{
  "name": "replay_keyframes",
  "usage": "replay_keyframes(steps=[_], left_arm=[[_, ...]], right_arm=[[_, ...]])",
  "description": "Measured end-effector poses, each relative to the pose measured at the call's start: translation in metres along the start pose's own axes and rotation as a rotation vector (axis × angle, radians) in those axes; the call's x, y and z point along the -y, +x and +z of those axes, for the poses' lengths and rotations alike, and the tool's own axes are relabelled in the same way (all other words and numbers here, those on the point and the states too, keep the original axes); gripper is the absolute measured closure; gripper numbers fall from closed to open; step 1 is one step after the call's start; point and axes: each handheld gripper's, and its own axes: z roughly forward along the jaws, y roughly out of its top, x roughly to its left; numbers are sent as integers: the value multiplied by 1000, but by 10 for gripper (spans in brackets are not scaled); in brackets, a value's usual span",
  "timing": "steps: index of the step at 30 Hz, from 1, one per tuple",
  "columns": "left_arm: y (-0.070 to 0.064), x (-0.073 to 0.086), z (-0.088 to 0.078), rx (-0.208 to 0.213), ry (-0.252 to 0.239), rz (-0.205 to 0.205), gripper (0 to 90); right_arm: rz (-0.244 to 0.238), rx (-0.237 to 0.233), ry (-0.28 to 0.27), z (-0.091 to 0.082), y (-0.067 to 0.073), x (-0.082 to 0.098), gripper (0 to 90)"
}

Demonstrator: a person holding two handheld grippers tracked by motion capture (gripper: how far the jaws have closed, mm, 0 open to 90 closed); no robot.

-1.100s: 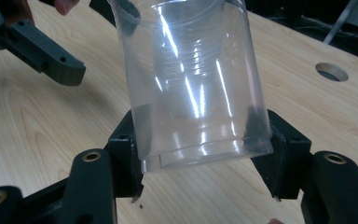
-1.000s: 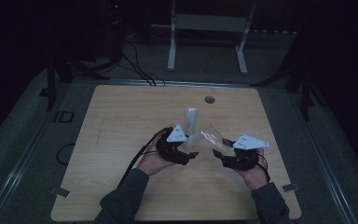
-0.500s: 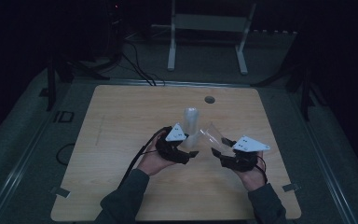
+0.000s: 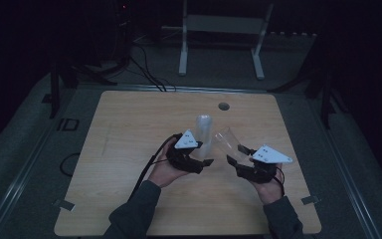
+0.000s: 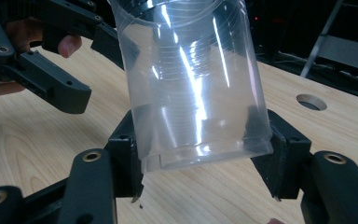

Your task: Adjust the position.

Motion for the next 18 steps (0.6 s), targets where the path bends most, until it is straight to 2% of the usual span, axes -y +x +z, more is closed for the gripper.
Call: replay_keyframes(steps=[5,11,18], left_arm=[[0,-2,2,12,-14,-13,268],[-2,-4,3,33,-39,-33,267],[-2,-6,1,32,-57,-46,267]], right_arm=[[4,-1,-7,1,1,0,414],[24,-5,-45,0,3,1,415],[41,3,-67,0,3,3,416]])
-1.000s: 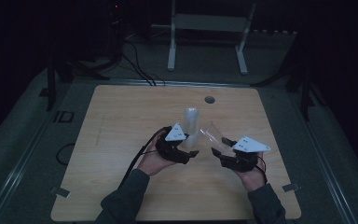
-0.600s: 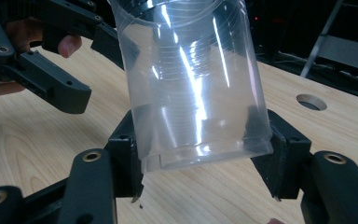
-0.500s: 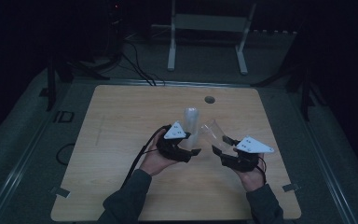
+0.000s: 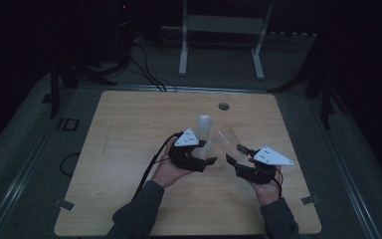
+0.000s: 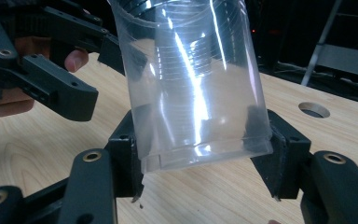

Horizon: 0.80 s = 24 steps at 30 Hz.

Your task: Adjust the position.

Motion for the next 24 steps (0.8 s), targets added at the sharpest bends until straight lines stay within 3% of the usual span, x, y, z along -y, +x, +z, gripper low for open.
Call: replay_keyframes(steps=[15,24], left_arm=[[-4,-9,4,-8,-68,-94,267],[-7,-14,9,14,-96,-145,263]], right_arm=[[24,73,-41,0,1,4,418],[36,100,-69,-1,1,4,418]])
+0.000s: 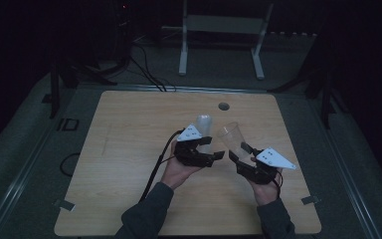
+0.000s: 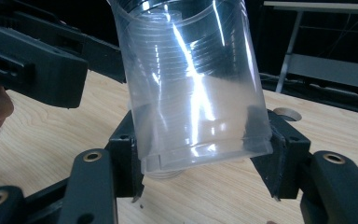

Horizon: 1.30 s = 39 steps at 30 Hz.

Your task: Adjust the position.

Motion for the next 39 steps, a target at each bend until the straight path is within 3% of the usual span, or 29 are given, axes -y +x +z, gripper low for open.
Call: replay_keyframes(steps=[9,25,39], left_arm=[[-1,-2,3,8,-38,-57,195],[-6,-5,9,41,-59,-89,173],[-8,-8,13,60,-91,-133,161]], right_arm=[[-22,24,-17,1,6,1,418],[-9,65,-51,2,11,3,418],[-20,65,-62,6,21,6,417]])
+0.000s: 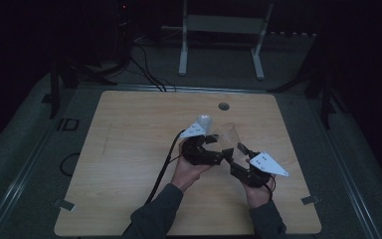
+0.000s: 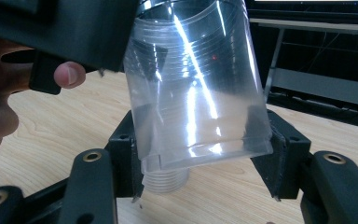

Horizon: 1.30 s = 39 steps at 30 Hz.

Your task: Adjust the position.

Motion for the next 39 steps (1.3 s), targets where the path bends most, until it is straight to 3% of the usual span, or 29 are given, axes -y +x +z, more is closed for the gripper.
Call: replay_keyframes(steps=[10,21,26,34,39], left_arm=[[0,-2,1,-2,-22,-18,160],[1,-1,6,3,-58,-84,168],[-1,-2,4,-4,-87,-82,258],[-4,0,3,-20,-96,-60,306],[-4,-1,2,-37,-99,-36,318]], right_arm=[[-2,-9,-2,2,4,1,417],[-5,-26,7,3,7,3,416],[-15,-32,16,4,6,3,406],[-13,-61,50,6,5,1,387],[-20,-90,90,9,6,1,318]])
